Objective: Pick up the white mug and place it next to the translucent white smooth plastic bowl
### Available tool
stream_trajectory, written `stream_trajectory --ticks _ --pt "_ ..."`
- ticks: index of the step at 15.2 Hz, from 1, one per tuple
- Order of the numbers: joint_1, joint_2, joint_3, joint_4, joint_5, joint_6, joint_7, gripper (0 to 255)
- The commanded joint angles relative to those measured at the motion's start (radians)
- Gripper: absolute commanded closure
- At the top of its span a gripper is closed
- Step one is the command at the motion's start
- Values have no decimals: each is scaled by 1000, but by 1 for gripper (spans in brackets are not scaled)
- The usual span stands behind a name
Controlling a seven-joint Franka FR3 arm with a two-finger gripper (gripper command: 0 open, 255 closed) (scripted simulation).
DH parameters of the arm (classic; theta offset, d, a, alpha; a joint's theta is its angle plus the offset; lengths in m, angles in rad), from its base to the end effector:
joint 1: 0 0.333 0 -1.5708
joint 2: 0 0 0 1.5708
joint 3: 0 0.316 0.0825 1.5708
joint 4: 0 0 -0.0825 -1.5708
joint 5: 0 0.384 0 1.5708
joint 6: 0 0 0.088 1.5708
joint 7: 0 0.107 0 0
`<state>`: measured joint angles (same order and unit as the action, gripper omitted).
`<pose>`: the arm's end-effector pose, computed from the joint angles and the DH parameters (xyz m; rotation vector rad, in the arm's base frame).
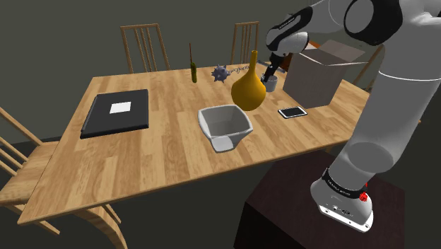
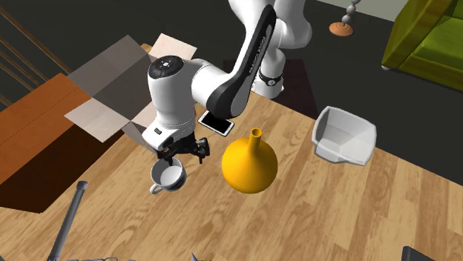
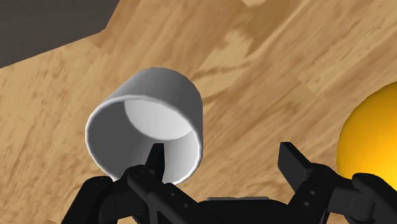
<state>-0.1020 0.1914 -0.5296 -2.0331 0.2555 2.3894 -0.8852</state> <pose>0.4909 -0.3443 0.3836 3.0559 0.1546 0.3215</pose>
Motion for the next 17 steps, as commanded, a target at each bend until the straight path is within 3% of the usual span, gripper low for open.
stream_trajectory --ticks 1,9,16,17 --pt "-29 69 8 59 55 -3 -50 0" --pt "-54 150 41 63 121 62 -92 0" --pt "-54 150 41 63 121 62 -92 0" --pt "-54 150 41 63 121 62 -92 255"
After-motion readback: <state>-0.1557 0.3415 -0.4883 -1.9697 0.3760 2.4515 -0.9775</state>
